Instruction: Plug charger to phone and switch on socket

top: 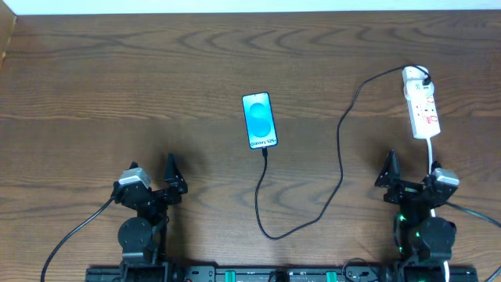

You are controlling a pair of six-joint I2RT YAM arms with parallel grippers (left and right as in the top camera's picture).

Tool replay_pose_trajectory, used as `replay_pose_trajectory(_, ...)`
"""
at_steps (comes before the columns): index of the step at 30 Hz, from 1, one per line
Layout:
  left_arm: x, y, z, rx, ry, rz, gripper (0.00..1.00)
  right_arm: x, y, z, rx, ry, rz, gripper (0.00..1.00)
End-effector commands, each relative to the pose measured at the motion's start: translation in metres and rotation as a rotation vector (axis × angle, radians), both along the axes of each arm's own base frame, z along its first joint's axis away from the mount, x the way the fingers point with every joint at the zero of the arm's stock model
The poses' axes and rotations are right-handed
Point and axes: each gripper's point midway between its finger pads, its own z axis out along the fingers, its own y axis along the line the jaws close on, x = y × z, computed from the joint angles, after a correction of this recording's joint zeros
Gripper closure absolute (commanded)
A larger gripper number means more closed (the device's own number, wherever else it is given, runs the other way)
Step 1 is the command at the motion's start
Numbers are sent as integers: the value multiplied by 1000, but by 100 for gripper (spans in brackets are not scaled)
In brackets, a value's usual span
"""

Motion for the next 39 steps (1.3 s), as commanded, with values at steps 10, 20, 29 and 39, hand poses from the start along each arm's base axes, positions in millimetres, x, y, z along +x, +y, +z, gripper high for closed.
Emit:
replay_pose_trajectory(10,-1,3,-17,10,54,16,14,0,14,-1,-265,30,100,1)
replay_pose_trajectory(20,-1,3,-17,10,54,16,14,0,15,-1,-243,27,99,1)
replay_pose_trajectory(29,-1,3,-17,10,54,16,14,0,16,-1,-243,26,104,1)
replay_pose_trajectory(39,-1,3,-17,10,54,16,14,0,16,-1,-243,26,104,1)
